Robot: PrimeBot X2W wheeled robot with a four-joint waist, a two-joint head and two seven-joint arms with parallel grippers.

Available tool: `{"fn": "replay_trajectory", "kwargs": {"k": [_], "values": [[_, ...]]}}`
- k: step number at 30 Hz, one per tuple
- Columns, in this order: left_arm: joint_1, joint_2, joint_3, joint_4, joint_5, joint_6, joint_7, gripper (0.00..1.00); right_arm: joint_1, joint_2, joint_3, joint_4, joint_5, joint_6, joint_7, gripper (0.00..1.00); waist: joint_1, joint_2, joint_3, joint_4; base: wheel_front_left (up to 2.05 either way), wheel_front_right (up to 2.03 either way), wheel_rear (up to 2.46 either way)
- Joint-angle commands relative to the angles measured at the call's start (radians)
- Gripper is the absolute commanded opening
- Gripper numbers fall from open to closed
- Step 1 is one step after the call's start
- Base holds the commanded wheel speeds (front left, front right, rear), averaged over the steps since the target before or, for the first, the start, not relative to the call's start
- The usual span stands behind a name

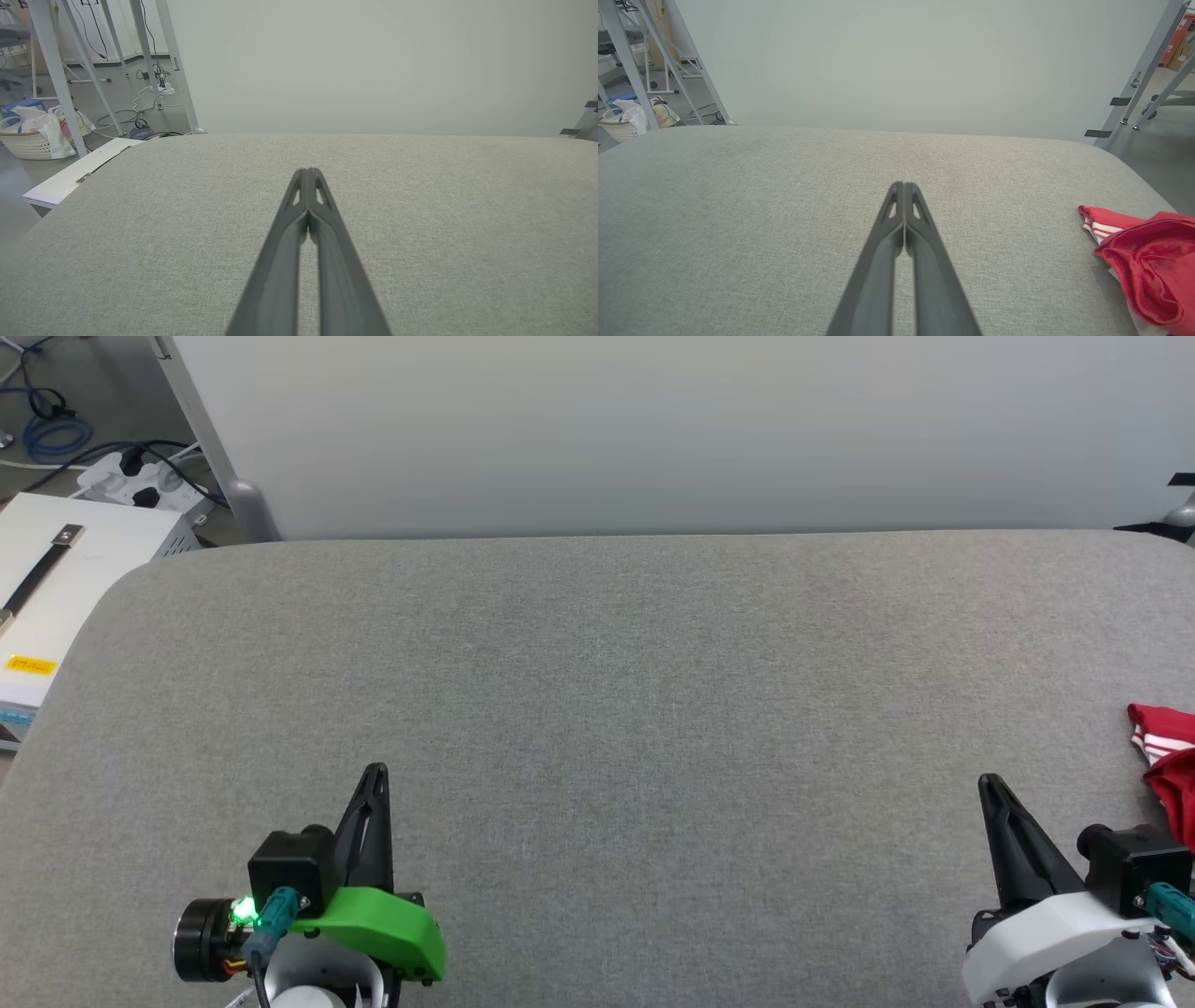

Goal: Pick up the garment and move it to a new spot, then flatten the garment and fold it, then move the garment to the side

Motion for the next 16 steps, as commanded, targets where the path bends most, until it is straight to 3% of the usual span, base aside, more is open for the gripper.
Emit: {"fn": "replay_trajectory", "kwargs": {"k": [1, 16], "values": [[0.007, -0.012, 0.009, -0.007, 0.015, -0.008, 0.005, 0.00, -0.020, 0.004, 0.003, 0.007, -0.014, 0.000, -0.008, 0.00, 0.0000, 0.0000, 0.000, 0.000, 0.00, 0.00, 0.00], [0.009, -0.037, 0.047, -0.021, 0.062, -0.029, 0.035, 0.00, -0.037, 0.011, 0.008, 0.032, -0.039, 0.000, -0.011, 0.00, 0.0000, 0.0000, -0.005, 0.000, 0.00, 0.00, 0.00]]}}
